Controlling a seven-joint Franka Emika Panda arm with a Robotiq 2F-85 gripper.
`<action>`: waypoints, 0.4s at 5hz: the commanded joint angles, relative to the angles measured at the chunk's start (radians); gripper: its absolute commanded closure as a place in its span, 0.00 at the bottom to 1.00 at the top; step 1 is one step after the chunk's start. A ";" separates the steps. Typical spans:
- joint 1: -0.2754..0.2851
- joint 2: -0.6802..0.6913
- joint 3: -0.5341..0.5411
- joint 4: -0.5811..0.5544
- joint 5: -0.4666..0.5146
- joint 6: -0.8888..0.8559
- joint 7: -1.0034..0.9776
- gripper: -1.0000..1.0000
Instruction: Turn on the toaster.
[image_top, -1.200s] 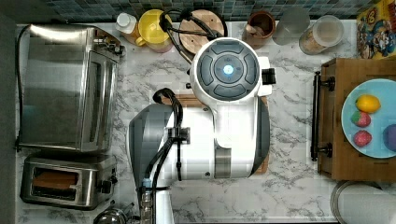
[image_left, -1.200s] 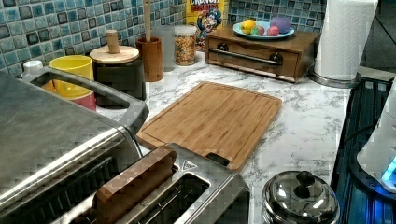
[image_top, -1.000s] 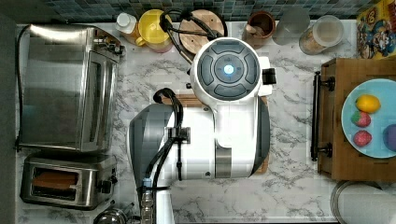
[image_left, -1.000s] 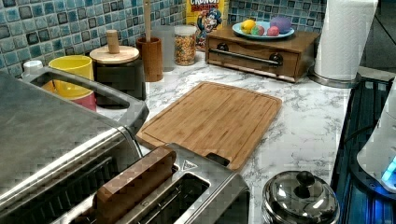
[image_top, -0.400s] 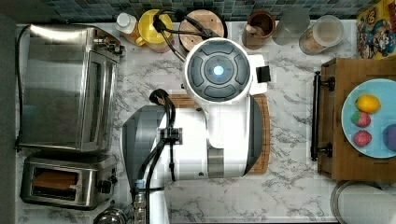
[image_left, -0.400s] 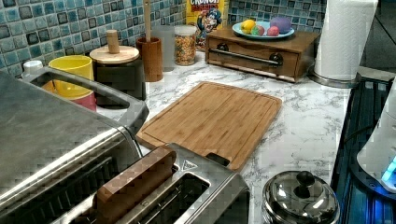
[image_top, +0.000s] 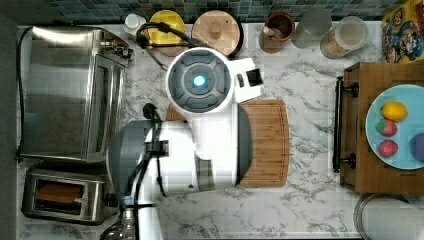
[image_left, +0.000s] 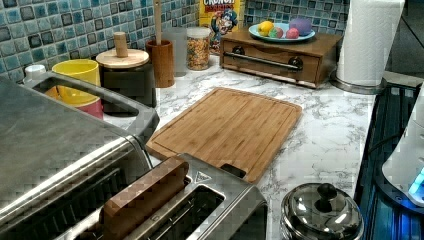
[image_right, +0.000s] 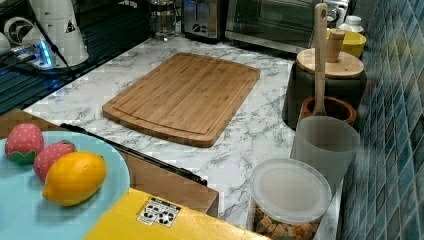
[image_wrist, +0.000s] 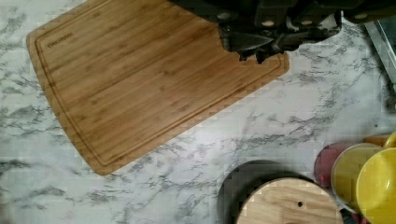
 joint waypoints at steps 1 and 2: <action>0.053 -0.085 0.100 -0.206 0.067 0.035 -0.096 1.00; 0.072 -0.131 0.125 -0.263 0.094 0.033 -0.125 1.00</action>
